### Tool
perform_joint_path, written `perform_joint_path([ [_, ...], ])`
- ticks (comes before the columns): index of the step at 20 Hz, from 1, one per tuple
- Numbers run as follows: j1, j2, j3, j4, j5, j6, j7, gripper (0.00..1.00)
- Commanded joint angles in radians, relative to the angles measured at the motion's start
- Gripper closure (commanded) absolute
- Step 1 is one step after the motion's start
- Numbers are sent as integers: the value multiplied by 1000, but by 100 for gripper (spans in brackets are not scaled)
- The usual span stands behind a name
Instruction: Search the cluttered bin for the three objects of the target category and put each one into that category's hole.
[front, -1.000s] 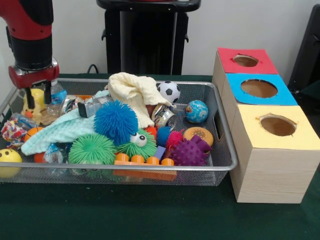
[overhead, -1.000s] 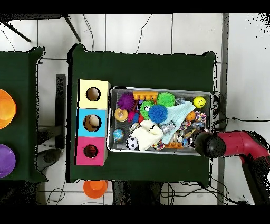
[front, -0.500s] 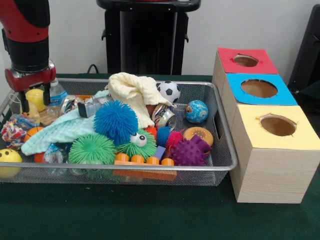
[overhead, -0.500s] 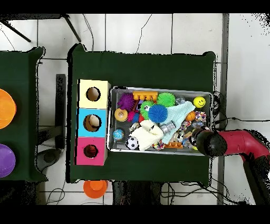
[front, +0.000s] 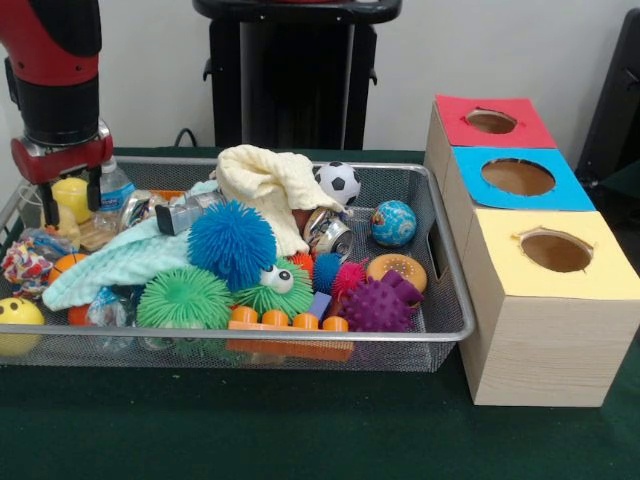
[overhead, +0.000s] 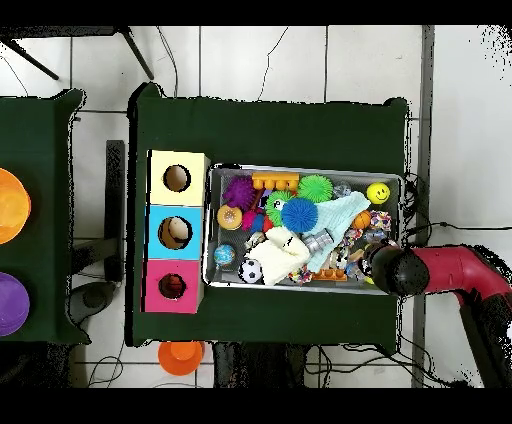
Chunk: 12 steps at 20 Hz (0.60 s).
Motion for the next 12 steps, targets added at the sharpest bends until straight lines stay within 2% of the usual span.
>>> perform_joint_path([
  [1,39,38,-46,-95,-98,35,-249,0],
  [12,41,17,-59,-84,-150,-61,-192,0],
])
